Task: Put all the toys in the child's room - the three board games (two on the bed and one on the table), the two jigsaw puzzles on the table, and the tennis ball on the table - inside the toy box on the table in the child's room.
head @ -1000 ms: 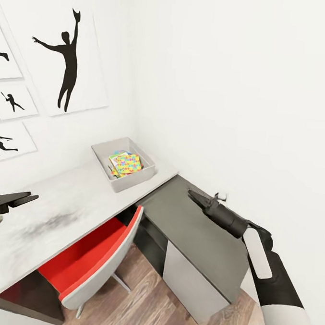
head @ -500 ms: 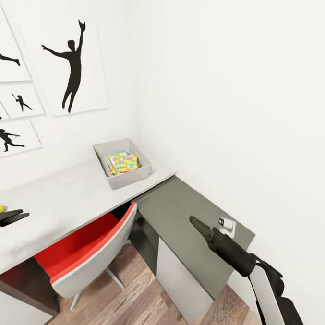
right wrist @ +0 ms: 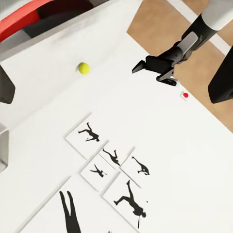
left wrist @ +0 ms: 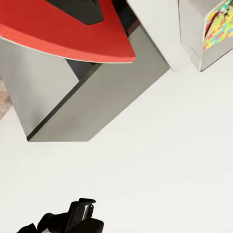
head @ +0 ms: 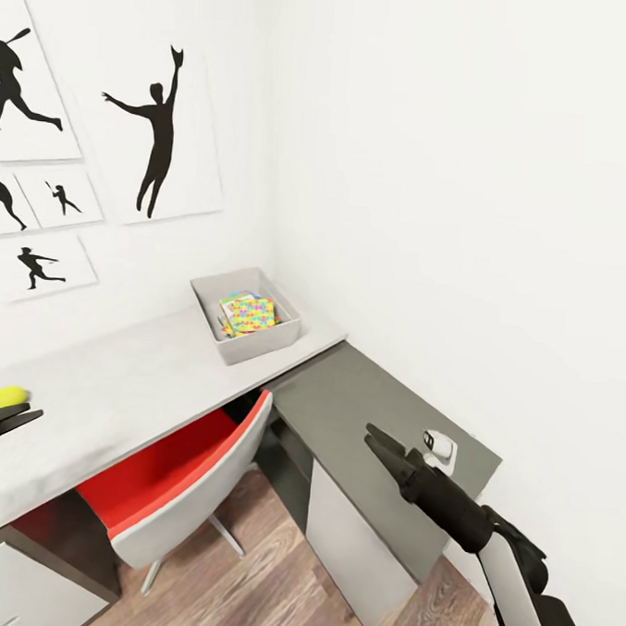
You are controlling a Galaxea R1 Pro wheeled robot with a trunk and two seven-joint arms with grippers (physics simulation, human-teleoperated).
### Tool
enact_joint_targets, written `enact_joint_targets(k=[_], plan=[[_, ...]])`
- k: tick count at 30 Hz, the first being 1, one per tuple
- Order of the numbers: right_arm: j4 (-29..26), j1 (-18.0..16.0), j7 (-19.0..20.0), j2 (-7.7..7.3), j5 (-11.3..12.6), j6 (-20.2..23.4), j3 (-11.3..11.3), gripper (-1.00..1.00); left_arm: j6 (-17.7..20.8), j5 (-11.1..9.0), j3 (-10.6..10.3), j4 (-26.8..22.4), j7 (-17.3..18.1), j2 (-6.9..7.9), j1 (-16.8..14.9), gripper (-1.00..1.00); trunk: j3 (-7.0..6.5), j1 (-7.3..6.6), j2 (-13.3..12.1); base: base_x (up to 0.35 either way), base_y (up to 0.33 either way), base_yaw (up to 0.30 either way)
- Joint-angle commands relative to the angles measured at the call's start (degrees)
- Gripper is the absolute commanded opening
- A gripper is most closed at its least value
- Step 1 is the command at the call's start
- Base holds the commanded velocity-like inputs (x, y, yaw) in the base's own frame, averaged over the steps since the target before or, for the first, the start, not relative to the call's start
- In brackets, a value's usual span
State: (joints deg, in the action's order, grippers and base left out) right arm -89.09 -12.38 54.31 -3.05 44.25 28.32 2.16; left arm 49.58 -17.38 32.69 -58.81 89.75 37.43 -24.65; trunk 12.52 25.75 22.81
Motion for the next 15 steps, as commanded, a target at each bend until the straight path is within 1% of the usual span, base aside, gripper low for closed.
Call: enact_joint_targets(k=[1,10,15], plan=[[0.0,0.0,0.0,0.01,0.4,0.4,0.0,1.00,0.6,0.1,0.0,0.0,0.2,0.01,-0.1,1.00,0.11,0.03,0.1,0.000,0.108,0.002],[0.0,0.0,-0.2,0.27,0.4,0.3,-0.2,1.00,0.6,0.1,0.0,0.0,0.2,0.00,0.0,1.00,0.08,0.03,0.1,0.000,0.191,0.012],[0.0,0.0,-0.2,0.40,0.3,0.2,-0.2,1.00,0.5,0.1,0.0,0.0,0.2,-0.03,0.1,1.00,-0.09,0.03,0.1,0.000,0.060,0.160]])
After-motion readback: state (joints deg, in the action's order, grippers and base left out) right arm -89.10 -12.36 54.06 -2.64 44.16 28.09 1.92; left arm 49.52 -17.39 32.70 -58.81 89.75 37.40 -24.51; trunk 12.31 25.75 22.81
